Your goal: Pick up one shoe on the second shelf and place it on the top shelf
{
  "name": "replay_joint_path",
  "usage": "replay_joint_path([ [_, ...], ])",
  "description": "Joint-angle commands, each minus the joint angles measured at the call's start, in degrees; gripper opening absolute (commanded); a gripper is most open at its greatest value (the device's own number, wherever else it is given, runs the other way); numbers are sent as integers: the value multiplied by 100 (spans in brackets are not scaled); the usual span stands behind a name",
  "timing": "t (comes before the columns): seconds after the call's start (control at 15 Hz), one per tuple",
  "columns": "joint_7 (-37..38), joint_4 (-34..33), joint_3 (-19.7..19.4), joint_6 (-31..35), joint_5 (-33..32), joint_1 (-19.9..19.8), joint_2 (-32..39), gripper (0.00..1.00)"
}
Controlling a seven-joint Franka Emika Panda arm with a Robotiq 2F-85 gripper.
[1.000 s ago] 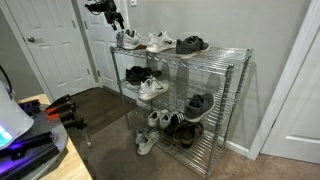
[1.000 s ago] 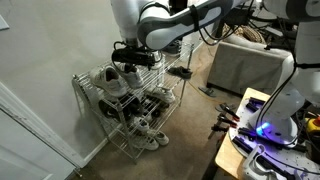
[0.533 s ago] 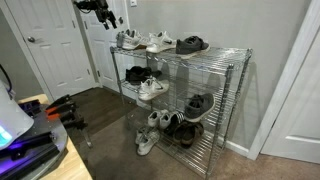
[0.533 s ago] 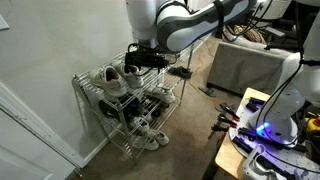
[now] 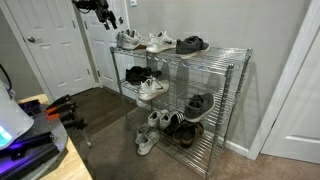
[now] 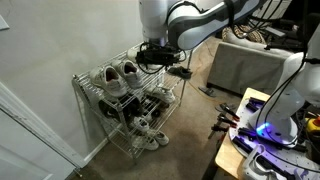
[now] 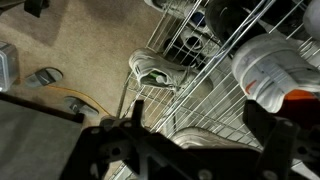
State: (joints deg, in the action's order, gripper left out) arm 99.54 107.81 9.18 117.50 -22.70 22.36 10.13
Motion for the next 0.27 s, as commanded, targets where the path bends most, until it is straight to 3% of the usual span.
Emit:
replay_joint_path([
  [0.0,11,-24,113,-29,-17,-96,8,100],
  [0.2,11,-21,127,-29,-16,-93,8,100],
])
